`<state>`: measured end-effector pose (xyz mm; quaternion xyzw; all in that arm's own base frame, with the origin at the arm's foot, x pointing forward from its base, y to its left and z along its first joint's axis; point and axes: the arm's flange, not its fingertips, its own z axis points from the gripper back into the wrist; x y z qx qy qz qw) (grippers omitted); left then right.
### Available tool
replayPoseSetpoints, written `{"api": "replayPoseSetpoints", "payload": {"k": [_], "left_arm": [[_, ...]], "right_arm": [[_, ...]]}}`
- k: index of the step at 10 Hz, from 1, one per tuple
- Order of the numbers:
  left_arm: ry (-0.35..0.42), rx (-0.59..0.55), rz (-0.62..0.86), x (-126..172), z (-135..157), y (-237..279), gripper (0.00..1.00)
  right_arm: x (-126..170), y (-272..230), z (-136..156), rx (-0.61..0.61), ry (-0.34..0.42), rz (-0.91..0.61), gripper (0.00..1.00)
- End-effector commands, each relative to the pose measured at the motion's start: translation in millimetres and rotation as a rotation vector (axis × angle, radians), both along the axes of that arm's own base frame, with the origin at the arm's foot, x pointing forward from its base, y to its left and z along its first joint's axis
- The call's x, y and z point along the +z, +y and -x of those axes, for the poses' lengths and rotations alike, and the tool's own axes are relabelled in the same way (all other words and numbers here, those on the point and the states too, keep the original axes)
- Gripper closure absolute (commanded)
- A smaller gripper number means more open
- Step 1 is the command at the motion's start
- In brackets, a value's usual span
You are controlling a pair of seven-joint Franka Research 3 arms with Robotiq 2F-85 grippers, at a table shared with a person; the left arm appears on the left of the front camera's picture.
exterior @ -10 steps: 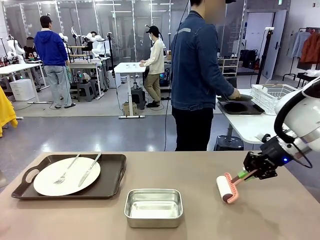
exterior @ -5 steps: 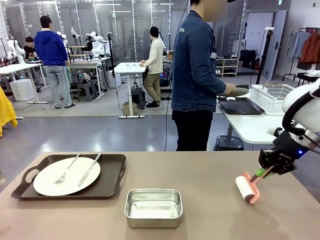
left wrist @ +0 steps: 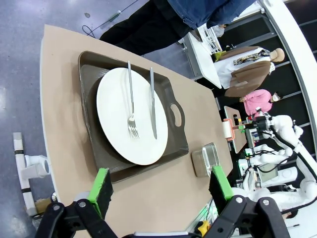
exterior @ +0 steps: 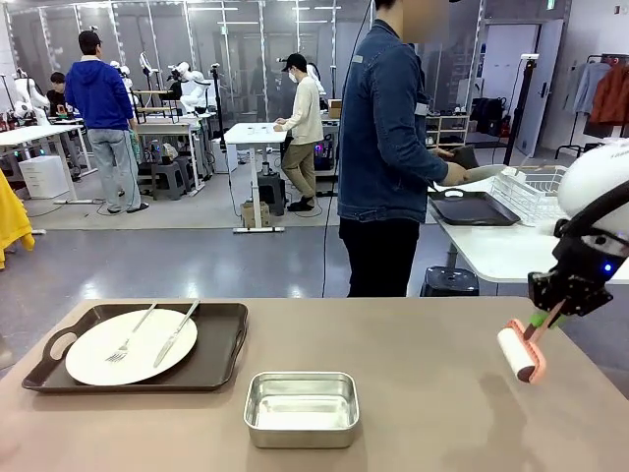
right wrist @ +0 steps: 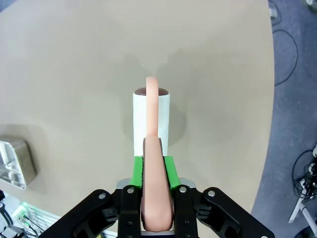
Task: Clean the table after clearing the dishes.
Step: When the left (or right) Handle tray is removed, use the left hand (or right hand) to clean the left (or right) side of the table with the Lint Roller.
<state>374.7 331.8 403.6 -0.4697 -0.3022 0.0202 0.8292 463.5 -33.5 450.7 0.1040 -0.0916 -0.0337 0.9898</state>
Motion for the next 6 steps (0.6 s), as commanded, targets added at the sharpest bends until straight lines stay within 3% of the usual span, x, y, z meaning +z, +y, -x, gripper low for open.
{"api": "replayPoseSetpoints", "payload": {"k": [1, 3, 6], "left_arm": [[-0.022, -0.006, 0.002, 0, 3, 1, 0.0], [-0.022, -0.006, 0.002, 0, 3, 1, 0.0], [-0.022, -0.006, 0.002, 0, 3, 1, 0.0]], "right_arm": [[46, 10, 32, -0.021, -0.061, 0.033, 0.79], [86, 15, 56, -0.031, -0.124, 0.081, 0.79], [98, 10, 53, 0.006, -0.142, 0.053, 0.79]]}}
